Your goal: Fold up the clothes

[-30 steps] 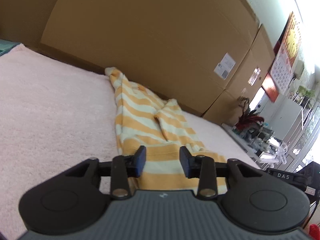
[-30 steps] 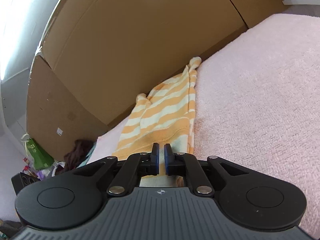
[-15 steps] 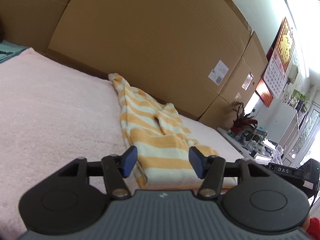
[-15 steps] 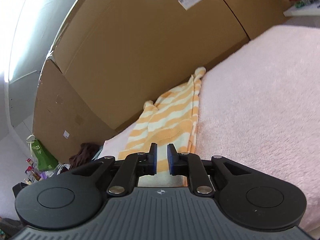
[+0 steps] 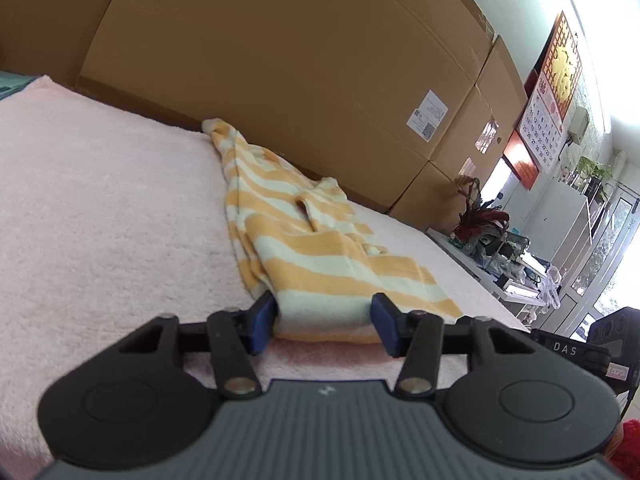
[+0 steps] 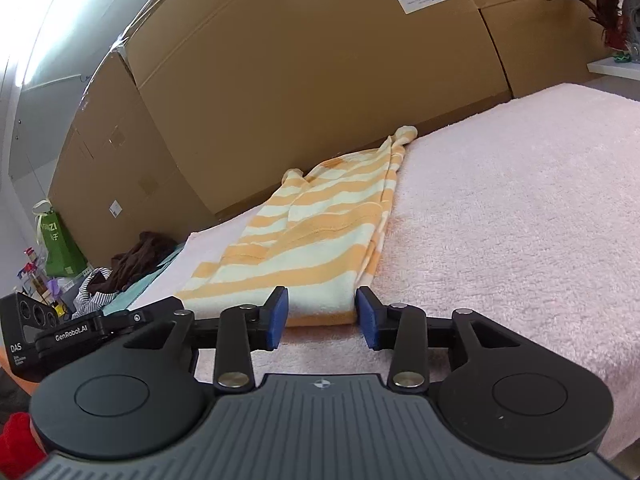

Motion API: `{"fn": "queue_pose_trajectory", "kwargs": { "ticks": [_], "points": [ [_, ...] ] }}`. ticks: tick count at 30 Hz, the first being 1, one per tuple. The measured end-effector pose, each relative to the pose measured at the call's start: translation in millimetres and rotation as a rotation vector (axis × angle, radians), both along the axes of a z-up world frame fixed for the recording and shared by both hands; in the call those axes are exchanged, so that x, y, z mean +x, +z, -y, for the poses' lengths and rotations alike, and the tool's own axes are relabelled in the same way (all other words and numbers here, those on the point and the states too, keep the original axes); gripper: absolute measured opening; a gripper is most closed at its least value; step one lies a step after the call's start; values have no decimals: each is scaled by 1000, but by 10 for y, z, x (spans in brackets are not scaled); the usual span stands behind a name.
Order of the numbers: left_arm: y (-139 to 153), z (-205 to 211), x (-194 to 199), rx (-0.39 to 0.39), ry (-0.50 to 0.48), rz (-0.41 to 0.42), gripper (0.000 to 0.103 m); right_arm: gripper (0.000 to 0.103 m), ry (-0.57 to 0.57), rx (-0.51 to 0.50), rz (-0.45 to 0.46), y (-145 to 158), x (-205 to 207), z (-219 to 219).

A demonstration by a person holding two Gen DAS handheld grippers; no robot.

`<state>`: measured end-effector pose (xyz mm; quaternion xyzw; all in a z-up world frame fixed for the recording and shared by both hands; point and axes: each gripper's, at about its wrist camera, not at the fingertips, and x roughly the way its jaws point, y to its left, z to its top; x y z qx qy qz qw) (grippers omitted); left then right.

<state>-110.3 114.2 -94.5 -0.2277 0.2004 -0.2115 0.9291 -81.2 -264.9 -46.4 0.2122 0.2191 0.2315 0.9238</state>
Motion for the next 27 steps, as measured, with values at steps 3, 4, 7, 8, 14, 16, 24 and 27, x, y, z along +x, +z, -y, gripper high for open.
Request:
{"fn": "queue_pose_trajectory", "kwargs": {
  "ticks": [3, 4, 7, 8, 14, 16, 24, 27],
  "points": [
    [-24, -82, -4, -59, -13, -19, 25, 19, 0, 31, -22, -26, 26, 65],
    [-23, -93, -25, -73, -18, -25, 22, 18, 8, 46, -33, -28, 29, 94],
    [-18, -126, -88, -114, -31, -43, 18, 15, 24, 97, -63, -5, -3, 147],
    [-16, -137, -109, -127, -35, -49, 18, 14, 30, 105, -67, 10, -26, 156],
    [19, -124, -281, -94, -76, -62, 19, 15, 36, 64, -82, 45, -140, 234],
    [11, -107, -307, -43, -83, -65, 23, 21, 36, 45, -87, 51, -176, 261],
    [429, -482, 208, 32, -69, -4, 45, 29, -40, 27, 22, 460, -19, 467],
    [477, -501, 714, 85, -68, -51, 30, 29, -24, -72, 0, 587, 332, 336]
  ]
}}
